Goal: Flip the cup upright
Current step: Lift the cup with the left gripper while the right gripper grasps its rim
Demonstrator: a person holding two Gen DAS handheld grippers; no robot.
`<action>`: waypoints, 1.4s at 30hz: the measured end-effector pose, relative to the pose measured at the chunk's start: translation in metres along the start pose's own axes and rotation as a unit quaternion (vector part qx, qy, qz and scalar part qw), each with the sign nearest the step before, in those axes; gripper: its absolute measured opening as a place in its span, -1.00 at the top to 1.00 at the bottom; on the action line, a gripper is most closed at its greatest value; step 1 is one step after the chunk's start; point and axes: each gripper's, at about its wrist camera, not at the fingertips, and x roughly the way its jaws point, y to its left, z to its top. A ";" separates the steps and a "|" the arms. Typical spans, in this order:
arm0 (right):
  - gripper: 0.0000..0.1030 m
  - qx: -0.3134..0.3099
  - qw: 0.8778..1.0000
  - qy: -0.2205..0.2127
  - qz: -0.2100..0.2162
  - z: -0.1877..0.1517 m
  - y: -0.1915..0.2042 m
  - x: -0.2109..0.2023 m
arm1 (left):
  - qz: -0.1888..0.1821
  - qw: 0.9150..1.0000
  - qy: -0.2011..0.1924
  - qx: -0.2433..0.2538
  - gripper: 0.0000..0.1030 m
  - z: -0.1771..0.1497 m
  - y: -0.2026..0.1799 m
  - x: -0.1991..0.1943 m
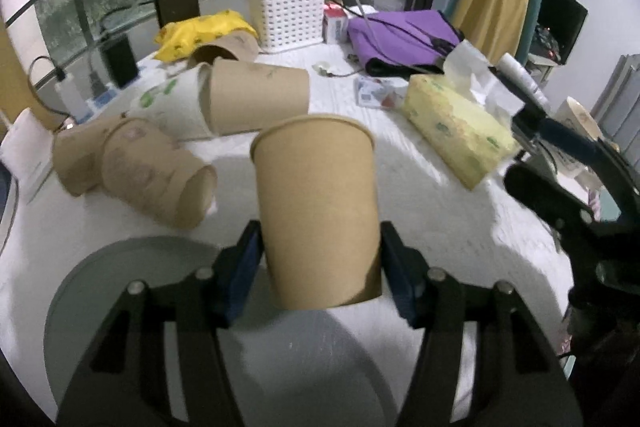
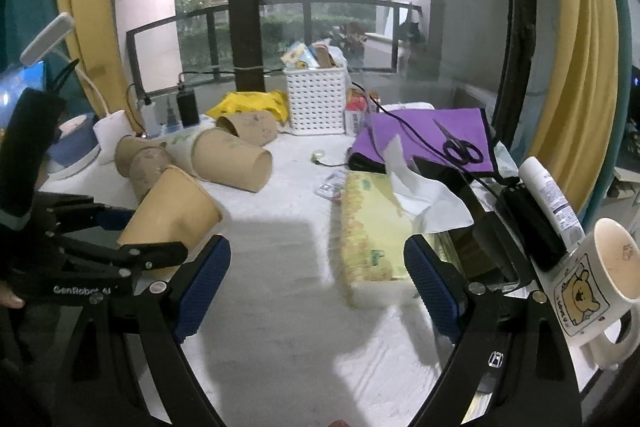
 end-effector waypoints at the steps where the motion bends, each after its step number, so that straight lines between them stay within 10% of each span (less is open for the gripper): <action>1: -0.76 -0.002 1.000 -0.003 0.002 0.001 0.004 -0.004 | 0.001 1.000 -0.005 -0.001 -0.15 -0.005 0.002 -0.008; 24: -0.76 -0.049 0.990 0.000 0.132 -0.003 0.166 -0.075 | 0.020 0.988 -0.135 -0.071 -0.15 -0.153 0.089 -0.154; 42: -0.76 -0.014 0.943 0.077 0.323 -0.024 0.253 -0.079 | 0.050 0.962 -0.268 -0.030 -0.15 -0.231 0.092 -0.192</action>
